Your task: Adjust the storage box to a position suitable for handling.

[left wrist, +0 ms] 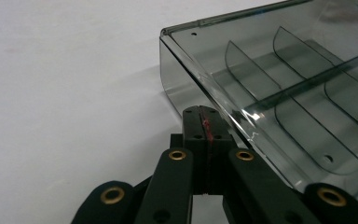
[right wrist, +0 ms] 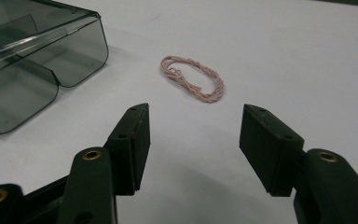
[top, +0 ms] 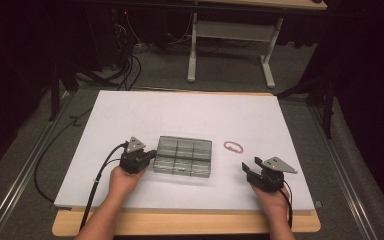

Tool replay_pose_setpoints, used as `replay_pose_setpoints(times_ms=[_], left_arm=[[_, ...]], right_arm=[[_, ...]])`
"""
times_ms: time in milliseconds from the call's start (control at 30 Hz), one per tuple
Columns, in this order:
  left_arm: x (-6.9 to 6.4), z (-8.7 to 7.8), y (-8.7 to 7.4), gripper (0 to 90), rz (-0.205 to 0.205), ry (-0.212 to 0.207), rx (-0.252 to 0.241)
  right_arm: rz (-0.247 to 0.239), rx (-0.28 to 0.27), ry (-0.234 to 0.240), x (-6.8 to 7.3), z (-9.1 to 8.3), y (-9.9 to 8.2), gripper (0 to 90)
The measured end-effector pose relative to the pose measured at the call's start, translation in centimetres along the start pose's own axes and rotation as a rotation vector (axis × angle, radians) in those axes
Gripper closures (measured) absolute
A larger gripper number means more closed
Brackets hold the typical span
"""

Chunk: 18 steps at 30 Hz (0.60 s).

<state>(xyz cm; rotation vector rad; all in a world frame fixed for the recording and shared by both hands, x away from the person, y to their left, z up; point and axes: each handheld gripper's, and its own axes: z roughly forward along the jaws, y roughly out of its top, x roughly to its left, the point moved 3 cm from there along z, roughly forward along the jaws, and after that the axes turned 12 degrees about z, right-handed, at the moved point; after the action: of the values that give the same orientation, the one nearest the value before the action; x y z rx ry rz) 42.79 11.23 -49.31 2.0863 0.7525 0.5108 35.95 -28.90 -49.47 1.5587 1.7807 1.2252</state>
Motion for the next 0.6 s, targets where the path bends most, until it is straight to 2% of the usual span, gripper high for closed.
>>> replay_pose_setpoints(times_ms=[33, 100, 167, 200, 267, 300, 333, 400, 433, 600], left_arm=[[-0.6, -0.1, 0.1, 90.0, 0.014, -0.011, -0.006], [-1.2, -0.1, 0.1, 90.0, 0.016, -0.031, -0.013], [-1.5, -0.1, 0.1, 90.0, 0.03, -0.036, -0.013], [-2.1, -0.1, 0.2, 90.0, 0.052, -0.03, -0.01], [-2.3, -0.3, 0.2, 90.0, 0.062, -0.012, -0.011], [-2.3, -0.3, 0.2, 90.0, 0.062, -0.012, -0.011], [-2.3, -1.0, 0.2, 90.0, 0.068, 0.011, -0.026], [-2.2, -1.8, 0.0, 90.0, 0.066, 0.036, -0.047], [-2.1, -2.2, -0.2, 90.0, 0.064, 0.048, -0.051], [-1.8, -3.2, -1.3, 88.3, 0.053, 0.074, -0.052]], right_arm=[[0.013, 0.028, -0.002, -0.2, 0.2, 0.4, 44.5], [-0.038, 0.058, -0.024, -0.1, 0.6, 1.0, 45.9], [-0.042, 0.067, -0.019, 0.0, 0.8, 1.6, 46.1], [-0.055, 0.068, -0.019, 0.1, 1.8, 3.1, 50.8], [-0.045, 0.082, -0.018, -0.2, 3.2, 4.1, 56.8], [-0.045, 0.082, -0.018, -0.2, 3.2, 4.1, 56.8], [-0.044, 0.151, -0.026, -0.8, 5.4, 4.7, 60.1], [-0.044, 0.173, -0.011, -1.0, 6.5, 5.0, 64.0], [-0.058, 0.185, -0.031, -1.0, 7.0, 5.1, 66.0], [-0.066, 0.23, -0.046, -1.3, 8.3, 4.7, 76.5]])
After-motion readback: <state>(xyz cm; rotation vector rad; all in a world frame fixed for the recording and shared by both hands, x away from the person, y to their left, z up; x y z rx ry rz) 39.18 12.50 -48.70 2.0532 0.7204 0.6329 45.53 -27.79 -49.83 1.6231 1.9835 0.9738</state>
